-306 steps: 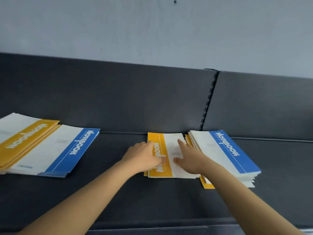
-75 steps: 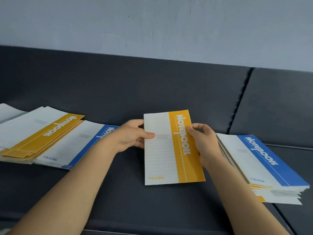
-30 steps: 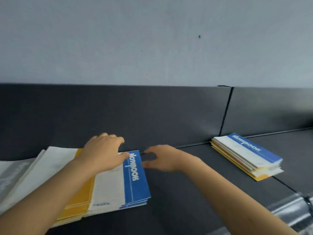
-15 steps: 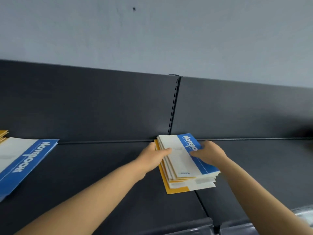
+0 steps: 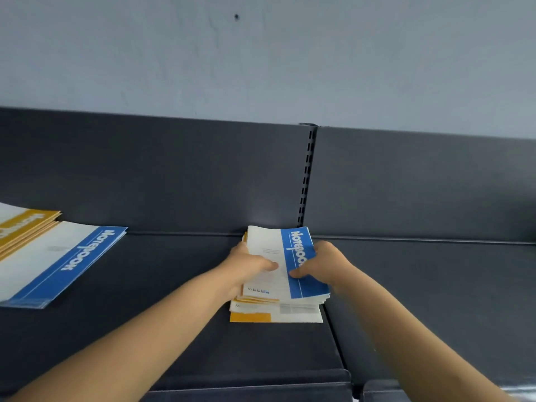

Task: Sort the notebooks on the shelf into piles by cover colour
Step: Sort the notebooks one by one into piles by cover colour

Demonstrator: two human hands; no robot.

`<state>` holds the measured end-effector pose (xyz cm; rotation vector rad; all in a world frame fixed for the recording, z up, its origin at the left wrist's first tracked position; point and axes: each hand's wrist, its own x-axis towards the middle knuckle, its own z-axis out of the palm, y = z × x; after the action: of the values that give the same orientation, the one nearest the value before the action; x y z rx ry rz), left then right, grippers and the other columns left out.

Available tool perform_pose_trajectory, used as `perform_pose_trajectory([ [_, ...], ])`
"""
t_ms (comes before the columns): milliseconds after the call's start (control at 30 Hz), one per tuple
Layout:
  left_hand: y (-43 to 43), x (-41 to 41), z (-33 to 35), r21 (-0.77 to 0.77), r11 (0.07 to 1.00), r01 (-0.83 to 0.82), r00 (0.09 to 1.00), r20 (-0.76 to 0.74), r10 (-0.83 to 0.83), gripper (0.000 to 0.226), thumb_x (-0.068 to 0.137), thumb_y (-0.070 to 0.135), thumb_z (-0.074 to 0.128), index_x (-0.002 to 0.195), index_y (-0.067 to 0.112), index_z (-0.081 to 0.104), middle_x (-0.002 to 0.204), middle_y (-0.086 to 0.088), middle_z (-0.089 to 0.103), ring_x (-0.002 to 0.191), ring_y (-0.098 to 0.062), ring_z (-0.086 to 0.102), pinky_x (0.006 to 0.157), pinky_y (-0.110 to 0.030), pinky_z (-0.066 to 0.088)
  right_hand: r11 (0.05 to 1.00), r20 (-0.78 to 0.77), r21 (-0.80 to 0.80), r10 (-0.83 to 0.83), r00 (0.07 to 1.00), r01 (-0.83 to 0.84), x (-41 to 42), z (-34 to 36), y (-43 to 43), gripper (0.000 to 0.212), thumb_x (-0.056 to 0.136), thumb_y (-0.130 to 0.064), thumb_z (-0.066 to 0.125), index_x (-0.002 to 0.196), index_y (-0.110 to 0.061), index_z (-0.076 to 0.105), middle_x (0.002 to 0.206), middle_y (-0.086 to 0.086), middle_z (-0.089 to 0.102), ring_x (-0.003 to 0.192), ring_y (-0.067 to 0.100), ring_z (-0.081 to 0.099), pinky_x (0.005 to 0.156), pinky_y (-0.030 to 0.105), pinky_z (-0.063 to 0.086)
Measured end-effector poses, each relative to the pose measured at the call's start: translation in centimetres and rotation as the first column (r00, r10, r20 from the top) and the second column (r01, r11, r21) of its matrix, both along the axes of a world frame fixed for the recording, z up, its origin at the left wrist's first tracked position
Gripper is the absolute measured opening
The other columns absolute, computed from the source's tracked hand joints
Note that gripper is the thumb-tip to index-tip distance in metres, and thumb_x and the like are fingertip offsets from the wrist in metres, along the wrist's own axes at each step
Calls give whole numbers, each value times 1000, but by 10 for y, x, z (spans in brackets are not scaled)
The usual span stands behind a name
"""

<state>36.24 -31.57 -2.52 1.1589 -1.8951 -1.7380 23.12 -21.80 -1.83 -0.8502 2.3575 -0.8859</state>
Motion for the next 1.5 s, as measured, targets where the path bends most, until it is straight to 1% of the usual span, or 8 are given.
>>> perform_pose_trajectory([
  [167,-6,18,1,-108,988,-107,991,72,115,47,77,0,77,110,12,45,112,-6,60,105,-26,64,75,-36,57,1000,-34,-9,0,999,-1,9,-5,-15,45,77,-30,77,102,-10,46,91,-1,53,76,12,51,54,23,37],
  [300,-9,20,1,-388,915,-114,961,189,200,59,77,20,79,125,15,46,129,-1,44,128,-22,40,102,-39,43,998,-186,65,25,982,-14,13,-11,-26,58,79,-46,70,115,-7,47,110,5,46,105,24,50,71,28,40],
  [467,-24,33,3,-411,890,-198,980,-79,182,20,89,14,66,102,18,51,111,2,61,93,-12,60,72,-24,52,990,-334,140,52,941,-5,21,-7,-43,60,78,-62,61,101,-8,53,105,7,50,110,28,47,79,34,38],
  [667,-71,89,15,-410,870,-275,944,-286,164,8,94,16,58,101,18,56,103,4,62,91,-13,61,68,-22,47,972,-51,-234,2,999,-14,75,11,-87,50,79,-43,71,103,-3,53,80,-2,58,64,12,55,49,24,37],
  [800,-132,166,33,-322,895,-308,925,-322,203,13,95,17,58,108,16,57,108,-3,67,94,-17,64,72,-27,51,949,22,-312,56,998,-47,153,20,-136,56,78,-38,75,117,-11,45,112,-1,56,95,17,58,72,30,44],
  [967,-208,265,30,-577,816,-31,988,105,111,70,89,26,69,148,21,31,140,4,46,126,-21,49,90,-31,47,957,278,-286,120,953,-37,243,0,-206,54,75,-14,79,114,-11,42,109,0,59,95,19,64,72,40,58],
  [1100,-225,294,6,-705,506,497,775,623,107,59,98,42,48,148,13,32,158,-7,24,144,-25,24,114,-37,28,997,-25,-70,26,999,-27,277,-13,-240,48,73,-20,79,107,-8,46,101,0,56,96,20,60,80,38,54],
  [1500,-225,297,1,-716,209,666,690,698,193,43,94,4,48,136,10,43,129,-11,54,116,-26,55,83,-32,46,979,566,-144,-39,823,146,282,2,-258,33,82,-4,71,111,-1,57,99,15,70,83,26,69,69,36,58],
])
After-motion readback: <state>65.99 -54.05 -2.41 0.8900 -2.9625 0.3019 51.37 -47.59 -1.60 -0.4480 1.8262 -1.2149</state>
